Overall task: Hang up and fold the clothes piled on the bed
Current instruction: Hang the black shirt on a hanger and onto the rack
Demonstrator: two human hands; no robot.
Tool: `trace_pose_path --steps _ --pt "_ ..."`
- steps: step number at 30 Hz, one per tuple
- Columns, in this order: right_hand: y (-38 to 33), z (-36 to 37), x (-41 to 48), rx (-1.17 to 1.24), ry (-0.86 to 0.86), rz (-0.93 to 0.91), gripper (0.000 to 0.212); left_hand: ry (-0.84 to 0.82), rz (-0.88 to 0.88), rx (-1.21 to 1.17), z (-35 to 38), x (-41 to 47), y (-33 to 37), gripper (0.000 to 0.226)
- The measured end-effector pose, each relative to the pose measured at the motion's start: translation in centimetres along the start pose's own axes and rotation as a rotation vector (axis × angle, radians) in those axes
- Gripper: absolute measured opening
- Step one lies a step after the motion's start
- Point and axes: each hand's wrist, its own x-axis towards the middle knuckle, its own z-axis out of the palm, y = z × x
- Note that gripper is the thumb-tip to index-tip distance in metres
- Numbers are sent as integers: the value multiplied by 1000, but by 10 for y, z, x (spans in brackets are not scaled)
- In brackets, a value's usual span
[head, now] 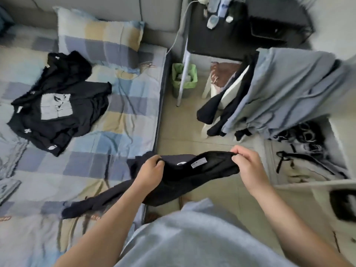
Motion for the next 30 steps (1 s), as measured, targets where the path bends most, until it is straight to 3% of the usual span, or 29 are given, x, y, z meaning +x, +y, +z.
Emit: trace_pose_path --steps 5,8,10,18,25,30 --pt "13 -66 -21 117 314 76 25 -131 160 100 47 18 86 28" --pt "31 -106 -23 152 426 141 24 -230 224 70 86 31 134 25" --pt "43 -137 -19 178 482 183 11 -285 289 91 117 40 167 24" --pt "81 -299 5 251 739 269 14 -417 441 133 243 78 304 25" --pt "75 -434 38 200 907 197 23 -566 671 152 333 104 460 21" --pt "46 -521 78 98 998 23 21 -604 855 111 377 130 584 23"
